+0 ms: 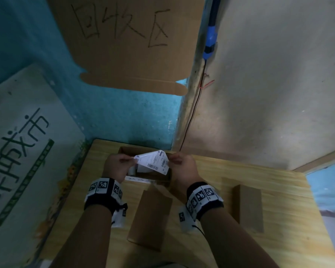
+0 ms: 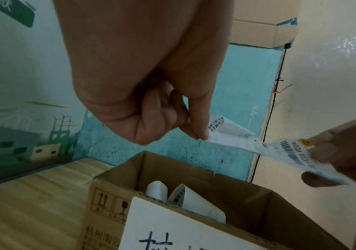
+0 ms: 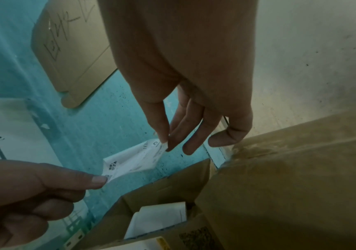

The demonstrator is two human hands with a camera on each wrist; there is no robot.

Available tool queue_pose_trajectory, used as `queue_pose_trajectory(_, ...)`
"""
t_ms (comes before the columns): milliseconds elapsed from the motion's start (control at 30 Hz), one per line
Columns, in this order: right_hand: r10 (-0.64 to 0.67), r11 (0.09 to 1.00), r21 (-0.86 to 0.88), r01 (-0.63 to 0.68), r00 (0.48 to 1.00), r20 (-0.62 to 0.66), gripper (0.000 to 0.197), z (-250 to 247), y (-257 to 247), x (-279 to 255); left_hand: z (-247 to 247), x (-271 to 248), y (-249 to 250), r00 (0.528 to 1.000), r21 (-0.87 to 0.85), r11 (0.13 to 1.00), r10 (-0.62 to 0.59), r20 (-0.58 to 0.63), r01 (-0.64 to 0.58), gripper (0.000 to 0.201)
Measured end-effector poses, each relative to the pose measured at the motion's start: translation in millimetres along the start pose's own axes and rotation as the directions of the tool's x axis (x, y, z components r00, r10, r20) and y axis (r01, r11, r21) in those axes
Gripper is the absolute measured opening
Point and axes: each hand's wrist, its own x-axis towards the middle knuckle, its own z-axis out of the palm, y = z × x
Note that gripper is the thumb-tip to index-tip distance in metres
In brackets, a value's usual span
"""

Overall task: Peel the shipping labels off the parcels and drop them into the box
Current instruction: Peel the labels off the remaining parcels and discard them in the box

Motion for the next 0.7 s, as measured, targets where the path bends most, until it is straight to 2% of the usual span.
queue_pose_trajectory(133, -0.196, 0.929, -0.329, 0.171, 0.979, -0.046, 0.014, 2.7, -1.0, 6.0, -1.8, -1.5, 0.0, 0.999, 0.023, 0.999, -0.026, -0.029, 0.026, 0.023)
queue_pose_trajectory(267, -0.261, 0.833, -0.507, 0.22, 0.965, -0.011, 0.016, 2.5, -5.0, 7.9, -8.2, 1.2, -4.5, 0.998, 0.041, 0.998, -0.046, -0.034, 0.048, 0.02)
queue_pose_trajectory(367, -0.311, 0.78, -0.578, 0.242, 0.95, -0.021, 0.016, 3.7, -5.0, 14.0, -8.9, 3.6, -7.6, 0.999, 0.087, 0.995, -0.036, -0.024, 0.038, 0.018)
queue_pose_trajectory(500, -0.302, 0.69, -0.694, 0.206, 0.953, -0.017, 0.018, 5.9, -4.9, 18.6, -5.9, 9.6, -11.5, 0.996, 0.15, 0.985, -0.084, -0.036, 0.088, 0.015)
queue_pose_trajectory(700, -0.316, 0.706, -0.668, 0.236, 0.949, 0.001, 0.016, 4.8, -6.5, 26.0, -4.5, 15.3, -11.7, 0.995, 0.201, 0.975, -0.081, -0.051, 0.09, 0.013)
